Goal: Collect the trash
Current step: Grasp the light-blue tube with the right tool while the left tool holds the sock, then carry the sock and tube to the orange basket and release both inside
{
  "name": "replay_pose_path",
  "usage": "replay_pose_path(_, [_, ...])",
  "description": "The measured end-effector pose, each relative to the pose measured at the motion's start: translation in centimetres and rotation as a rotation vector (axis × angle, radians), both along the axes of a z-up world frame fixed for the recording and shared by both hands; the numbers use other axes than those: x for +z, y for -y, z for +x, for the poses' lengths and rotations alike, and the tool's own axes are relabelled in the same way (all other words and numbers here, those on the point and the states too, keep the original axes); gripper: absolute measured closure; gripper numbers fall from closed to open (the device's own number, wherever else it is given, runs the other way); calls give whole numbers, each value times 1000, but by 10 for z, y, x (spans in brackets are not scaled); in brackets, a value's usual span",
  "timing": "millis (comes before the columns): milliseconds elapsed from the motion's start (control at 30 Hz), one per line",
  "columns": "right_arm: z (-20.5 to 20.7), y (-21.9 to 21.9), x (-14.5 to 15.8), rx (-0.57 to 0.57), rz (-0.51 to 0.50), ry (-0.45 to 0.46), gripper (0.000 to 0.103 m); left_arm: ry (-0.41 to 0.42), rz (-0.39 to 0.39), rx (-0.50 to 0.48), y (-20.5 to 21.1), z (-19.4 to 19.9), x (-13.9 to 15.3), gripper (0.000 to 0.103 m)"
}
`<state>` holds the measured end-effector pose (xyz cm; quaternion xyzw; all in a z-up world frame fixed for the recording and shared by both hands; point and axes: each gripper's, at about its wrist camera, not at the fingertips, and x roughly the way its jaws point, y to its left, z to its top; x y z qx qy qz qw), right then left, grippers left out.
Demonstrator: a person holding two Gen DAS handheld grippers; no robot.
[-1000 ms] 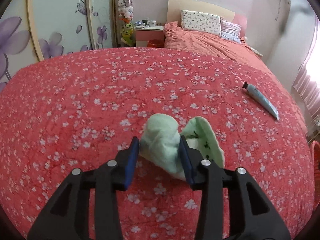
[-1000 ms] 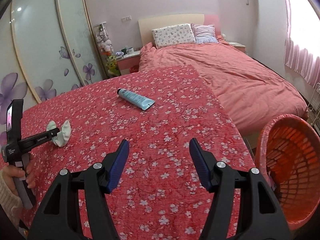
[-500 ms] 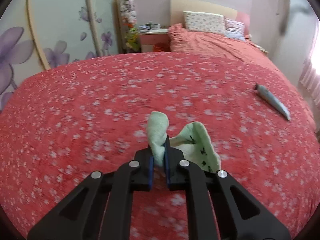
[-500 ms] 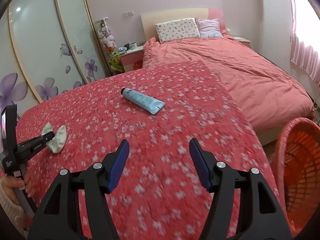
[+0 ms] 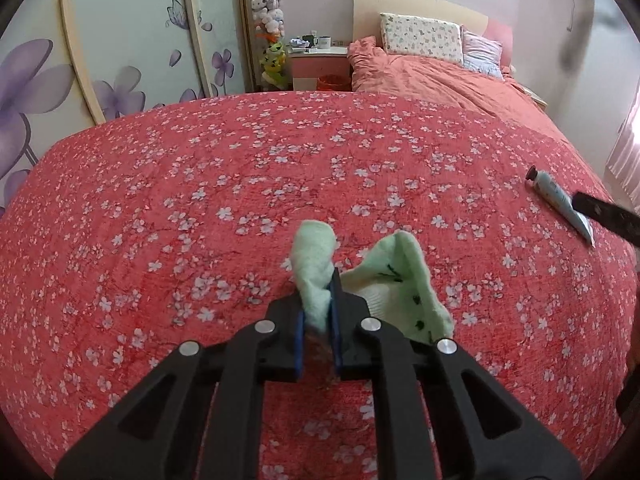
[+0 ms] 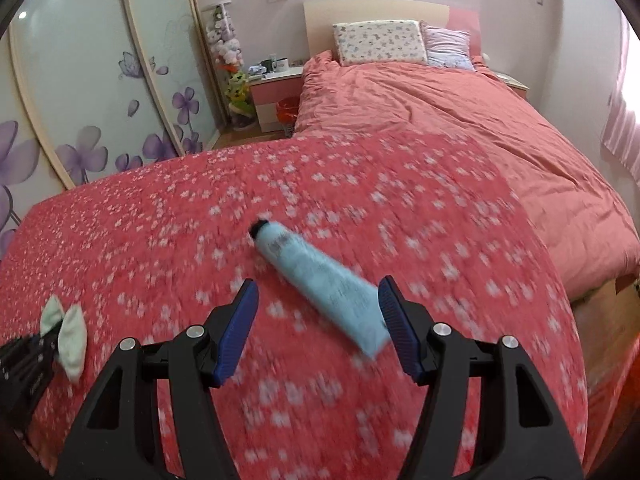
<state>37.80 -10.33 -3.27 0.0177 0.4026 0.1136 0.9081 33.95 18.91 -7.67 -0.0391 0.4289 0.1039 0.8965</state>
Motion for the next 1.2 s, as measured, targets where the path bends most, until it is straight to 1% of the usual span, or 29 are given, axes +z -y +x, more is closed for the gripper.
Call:
replay_pose_path(67, [8,-5,-3,6,-9,-21,40,0,1,0,0,0,0,92])
replay_pose_path(233, [17,-14,-11,23,-85,-54,40,1,-2,0,-1,0,-1,92])
replay_pose_path(300, [17,-14,-13,22,-88,-69,41,1,0,0,-2,-2,-1,92])
replay_pose_path(333, [17,-12,-14,18,-86,-72,43,1,0,0,-3,-3,-1,92])
replay_pose_path(367, [15,-10,-15,13,-88,-76,50,1,-1,0,-3,-3,-1,92])
replay_pose_path(400, [13,-8,-15,9,-90,-79,52,2,-3,0,-3,-3,-1,92])
replay_pose_path(467, [8,-7,-14,10,-85,-86,60,2,-2,-1,-4,-3,-1,92])
replay_pose_path(567, [-2,-1,-12,10,-58,-122,67,2,-3,-1,-4,-3,-1,92])
replay_pose_path(633, [-11,-1,-12,48,-39,-142,69,2,-3,-1,-4,-3,-1,92])
replay_pose_path(733, [-21,0,-11,59,-34,-127,68,2,-4,-1,-5,-3,-1,92])
replay_pose_path(767, [-21,1,-10,53,-28,-119,66,2,-4,-1,-6,-3,-1,92])
replay_pose_path(800, [-20,1,-9,46,-21,-115,63,2,-5,-1,-6,-3,-1,92])
replay_pose_path(833, [-18,1,-8,29,-7,-107,57,2,-6,-1,-6,-3,-1,92])
replay_pose_path(867, [-16,1,-8,20,-2,-104,54,3,-7,-1,-6,-4,-1,92])
replay_pose_path(1100, [8,-17,-13,-30,-54,-76,54,4,-15,-1,-8,-5,-1,92])
replay_pose_path(1200, [16,-18,-14,-53,-55,-65,54,6,-19,-2,-10,-6,-2,92])
